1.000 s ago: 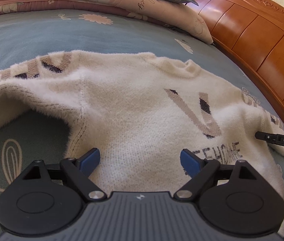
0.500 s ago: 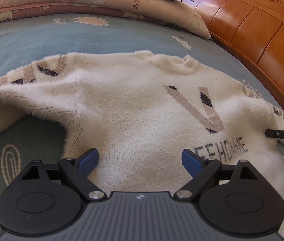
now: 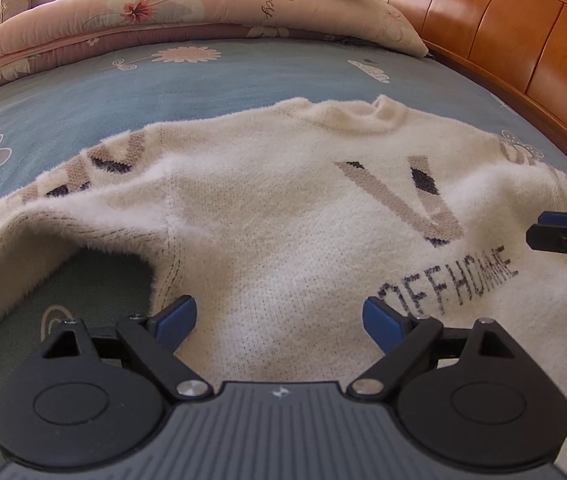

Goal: Fold clothes
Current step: 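Lift both grippers above the flattened sweater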

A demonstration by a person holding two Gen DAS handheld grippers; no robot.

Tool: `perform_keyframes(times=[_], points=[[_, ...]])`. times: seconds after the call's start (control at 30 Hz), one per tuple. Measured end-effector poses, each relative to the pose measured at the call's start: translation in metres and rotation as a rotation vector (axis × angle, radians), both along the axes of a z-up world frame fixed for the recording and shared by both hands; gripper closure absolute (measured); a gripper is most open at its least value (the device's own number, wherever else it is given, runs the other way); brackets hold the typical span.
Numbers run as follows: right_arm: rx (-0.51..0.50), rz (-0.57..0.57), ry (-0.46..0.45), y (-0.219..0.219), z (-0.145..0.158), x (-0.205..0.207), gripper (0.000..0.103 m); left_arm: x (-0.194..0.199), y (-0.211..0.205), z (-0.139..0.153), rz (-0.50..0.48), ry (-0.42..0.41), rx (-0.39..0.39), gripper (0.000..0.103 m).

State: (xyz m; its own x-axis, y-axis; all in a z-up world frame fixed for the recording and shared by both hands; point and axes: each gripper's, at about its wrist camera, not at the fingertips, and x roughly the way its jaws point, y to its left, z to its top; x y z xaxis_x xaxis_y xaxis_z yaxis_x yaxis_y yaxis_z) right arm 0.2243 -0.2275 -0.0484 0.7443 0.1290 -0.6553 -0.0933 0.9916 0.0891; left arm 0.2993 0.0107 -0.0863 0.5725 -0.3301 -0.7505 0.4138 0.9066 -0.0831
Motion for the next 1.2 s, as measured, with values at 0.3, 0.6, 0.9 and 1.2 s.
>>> perform_keyframes(times=[0.3,0.6,0.9,1.2], points=[[-0.050,0.002,0.036,0.038,-0.040,0.043,0.054,0.003,0.010,0.000,-0.018,0.002,-0.069,0.012],[-0.019,-0.004,0.006,0.045,-0.016,0.013,0.045,-0.003,0.011,0.010,-0.129,0.018,-0.266,0.012],[0.019,-0.060,0.063,0.033,-0.036,-0.019,0.042,0.015,0.019,-0.006,0.034,0.039,-0.168,0.011],[-0.020,-0.073,0.102,0.035,-0.029,-0.071,0.033,-0.001,0.019,0.023,-0.020,0.031,-0.159,0.012]])
